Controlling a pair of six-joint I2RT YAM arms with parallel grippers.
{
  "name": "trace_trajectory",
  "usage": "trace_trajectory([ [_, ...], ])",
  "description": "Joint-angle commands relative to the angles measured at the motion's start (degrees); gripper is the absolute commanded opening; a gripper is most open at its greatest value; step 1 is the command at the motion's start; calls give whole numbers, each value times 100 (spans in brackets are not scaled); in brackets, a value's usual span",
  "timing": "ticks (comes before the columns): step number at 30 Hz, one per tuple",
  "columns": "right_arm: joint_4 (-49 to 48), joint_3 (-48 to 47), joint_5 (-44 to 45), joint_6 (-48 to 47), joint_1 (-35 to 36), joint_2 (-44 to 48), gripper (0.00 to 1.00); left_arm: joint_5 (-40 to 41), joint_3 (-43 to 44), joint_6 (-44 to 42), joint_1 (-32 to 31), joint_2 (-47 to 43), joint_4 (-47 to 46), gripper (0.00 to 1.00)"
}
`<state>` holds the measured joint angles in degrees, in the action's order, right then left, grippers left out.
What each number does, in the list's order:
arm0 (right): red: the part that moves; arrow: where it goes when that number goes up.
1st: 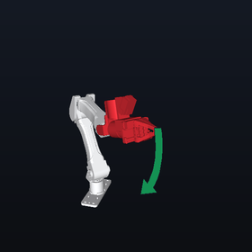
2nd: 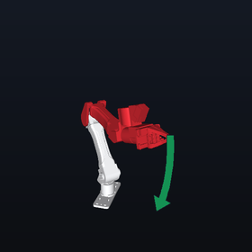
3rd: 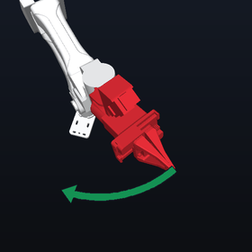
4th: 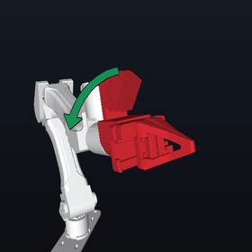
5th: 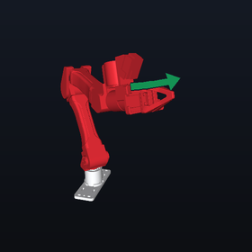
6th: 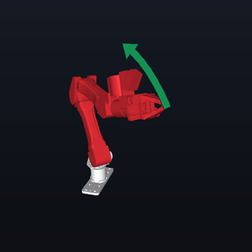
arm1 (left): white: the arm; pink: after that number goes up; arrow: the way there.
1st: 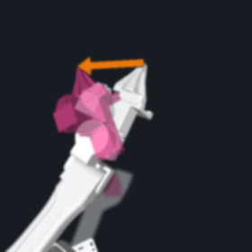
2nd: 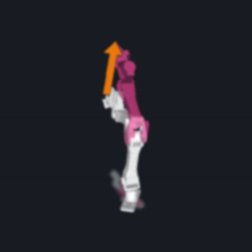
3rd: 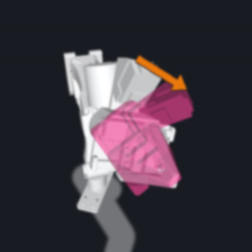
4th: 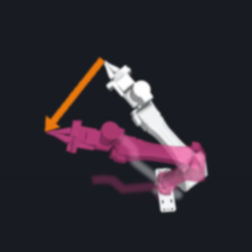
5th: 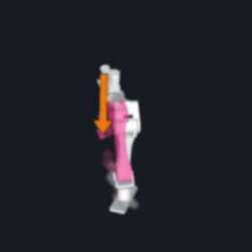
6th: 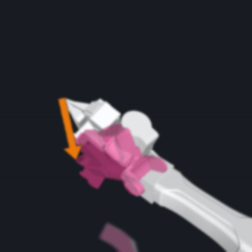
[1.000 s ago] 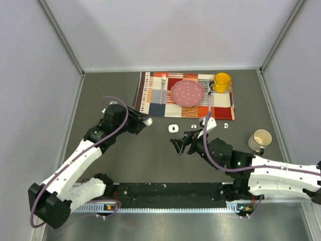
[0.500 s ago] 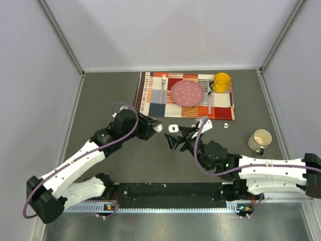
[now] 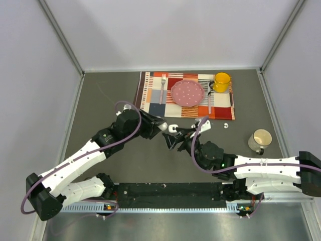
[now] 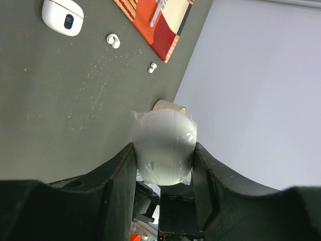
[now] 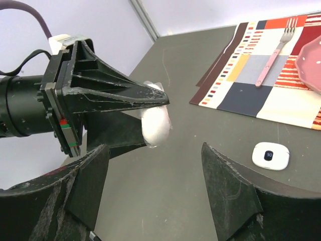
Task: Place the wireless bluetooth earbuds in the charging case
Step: Pass from the left arm to the right
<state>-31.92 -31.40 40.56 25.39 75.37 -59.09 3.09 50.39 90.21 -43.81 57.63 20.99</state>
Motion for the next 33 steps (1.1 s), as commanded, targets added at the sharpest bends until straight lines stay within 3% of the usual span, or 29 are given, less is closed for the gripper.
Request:
trace_trajectory([
  [1,-314,-68,242,46,83,-67,73,183,225,225,-75,-164,-262,2],
  [8,-420,-217,128,-148,65,-278,72,183,313,242,-171,-155,-262,2],
  [12,-492,-401,58,-815,-75,-428,70,165,322,225,-207,-164,-262,2],
  [15,-87,-534,-502,-431,-461,-393,67,200,322,225,-224,-217,-254,2],
  [18,-383,-420,-802,-271,-664,-340,65,244,313,225,-233,-252,-254,2],
  [24,-25,-657,-1093,80,-770,-480,62,245,305,251,-251,-199,-280,2],
  [33,-314,-666,-1181,432,-770,-762,55,104,313,233,-259,-103,-482,2],
])
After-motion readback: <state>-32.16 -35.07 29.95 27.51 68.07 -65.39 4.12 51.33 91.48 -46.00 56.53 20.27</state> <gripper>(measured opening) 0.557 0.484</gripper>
